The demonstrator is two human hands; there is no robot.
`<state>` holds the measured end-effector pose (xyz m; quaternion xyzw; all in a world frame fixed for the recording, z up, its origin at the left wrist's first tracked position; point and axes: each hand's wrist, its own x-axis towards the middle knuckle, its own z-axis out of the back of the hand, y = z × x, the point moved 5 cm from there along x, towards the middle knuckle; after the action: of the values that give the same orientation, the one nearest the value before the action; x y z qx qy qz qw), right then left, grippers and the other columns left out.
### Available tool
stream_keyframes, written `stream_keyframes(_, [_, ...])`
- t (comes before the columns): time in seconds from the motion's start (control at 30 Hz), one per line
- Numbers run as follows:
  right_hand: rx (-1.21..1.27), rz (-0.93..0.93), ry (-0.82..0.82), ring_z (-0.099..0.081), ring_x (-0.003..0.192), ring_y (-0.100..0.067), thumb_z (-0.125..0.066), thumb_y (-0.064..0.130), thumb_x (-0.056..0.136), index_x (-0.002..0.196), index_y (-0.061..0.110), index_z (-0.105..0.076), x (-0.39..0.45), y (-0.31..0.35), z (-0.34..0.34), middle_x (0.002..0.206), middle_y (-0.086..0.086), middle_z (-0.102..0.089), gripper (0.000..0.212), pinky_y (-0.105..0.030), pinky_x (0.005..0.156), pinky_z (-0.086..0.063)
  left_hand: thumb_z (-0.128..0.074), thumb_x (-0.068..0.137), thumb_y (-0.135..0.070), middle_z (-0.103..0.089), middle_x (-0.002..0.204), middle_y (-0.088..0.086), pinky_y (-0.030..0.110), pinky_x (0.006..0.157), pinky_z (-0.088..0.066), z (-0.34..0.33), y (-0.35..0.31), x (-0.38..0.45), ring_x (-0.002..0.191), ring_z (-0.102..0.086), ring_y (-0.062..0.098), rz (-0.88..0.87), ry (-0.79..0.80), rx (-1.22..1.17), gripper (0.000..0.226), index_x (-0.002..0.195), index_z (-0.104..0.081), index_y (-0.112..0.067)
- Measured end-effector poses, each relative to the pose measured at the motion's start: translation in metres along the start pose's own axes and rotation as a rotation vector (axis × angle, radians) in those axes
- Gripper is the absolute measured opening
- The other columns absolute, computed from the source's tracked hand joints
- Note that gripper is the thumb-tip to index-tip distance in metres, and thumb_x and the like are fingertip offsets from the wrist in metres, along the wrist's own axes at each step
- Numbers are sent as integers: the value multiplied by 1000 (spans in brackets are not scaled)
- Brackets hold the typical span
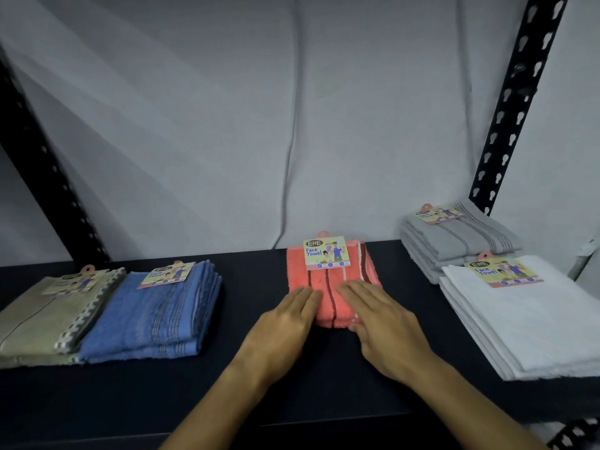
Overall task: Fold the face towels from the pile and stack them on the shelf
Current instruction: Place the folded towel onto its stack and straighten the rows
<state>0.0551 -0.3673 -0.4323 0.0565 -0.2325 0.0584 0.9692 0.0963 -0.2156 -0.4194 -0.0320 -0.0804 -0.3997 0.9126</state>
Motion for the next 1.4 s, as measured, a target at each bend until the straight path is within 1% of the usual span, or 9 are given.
stream_keyframes(0.17, [16, 28, -16, -62, 113, -13, -93, 25, 54, 126, 20, -62, -7, 19, 3, 124, 6, -64, 79, -19, 86, -43, -54, 96, -3, -21, 162, 12, 35, 113, -35, 0, 6, -23, 150, -21, 24, 27, -24, -6, 71, 156, -18, -10])
stream_keyframes(0.3, [29, 34, 3, -62, 115, -13, -93, 27, 53, 125, 19, -62, -11, 26, 4, 126, 4, -64, 79, -21, 85, -49, -95, 46, -9, -66, 125, 13, 27, 73, -59, -4, 12, -34, 113, -66, 24, 0, -125, 40, 88, 128, -63, -5])
stream_keyframes(0.4, [32, 57, 51, -49, 130, -10, -85, 34, 68, 138, 22, -51, -10, 31, 8, 142, 6, -51, 79, -22, 99, -36, -96, 43, -14, -64, 129, 10, 22, 86, -50, -3, 13, -38, 117, -64, 22, 15, -153, 43, 96, 131, -60, -7])
stream_keyframes(0.53, [298, -60, 109, 4, 136, 17, -56, 45, 92, 151, 39, -10, -5, 17, 25, 145, 35, -2, 74, -14, 108, -14, -74, 79, -42, -47, 148, 8, 33, 113, -24, 3, 10, -35, 137, -46, 22, -10, -267, 78, 81, 146, -42, -8])
stream_keyframes(0.63, [606, -301, -27, -13, 141, 7, -54, 51, 91, 152, 34, -17, 5, -2, 25, 150, 26, -19, 72, -20, 111, -20, -47, 89, -54, -44, 151, 10, 40, 116, -27, 7, -1, -26, 141, -39, 22, -45, -313, 121, 76, 146, -42, -5])
stream_keyframes(0.8, [1020, -727, 143, -41, 134, -12, -34, 54, 99, 149, 30, -28, 27, -18, -6, 149, 8, -39, 56, -32, 109, -34, -37, 95, -54, -53, 144, 9, 44, 111, -40, -7, -16, -7, 137, -46, 21, -74, -303, 184, 67, 141, -52, -7])
stream_keyframes(0.93, [1166, -772, 157, -68, 91, -8, -35, 39, 104, 110, 36, -52, 35, -15, -19, 102, 13, -66, 19, -29, 78, -55, -33, 100, -51, -55, 143, 5, 43, 113, -37, -15, -16, -4, 136, -47, 19, -36, -352, 181, 60, 140, -54, -11])
stream_keyframes(1.03, [1196, -761, 146, -69, 95, -10, -37, 40, 103, 120, 41, -56, 36, -12, -32, 112, 11, -68, 26, -40, 89, -56, -35, 101, -48, -56, 142, 4, 41, 114, -36, -16, -12, -8, 136, -47, 18, -36, -408, 172, 55, 139, -55, -13])
stream_keyframes(1.4, [1215, -735, 192, -68, 97, -16, -34, 40, 102, 131, 41, -48, 59, 38, -56, 118, 8, -64, 32, -43, 84, -58, -38, 101, -40, -55, 142, 6, 47, 110, -41, -10, 30, -36, 138, -45, 22, 50, -408, 249, 50, 139, -55, -12])
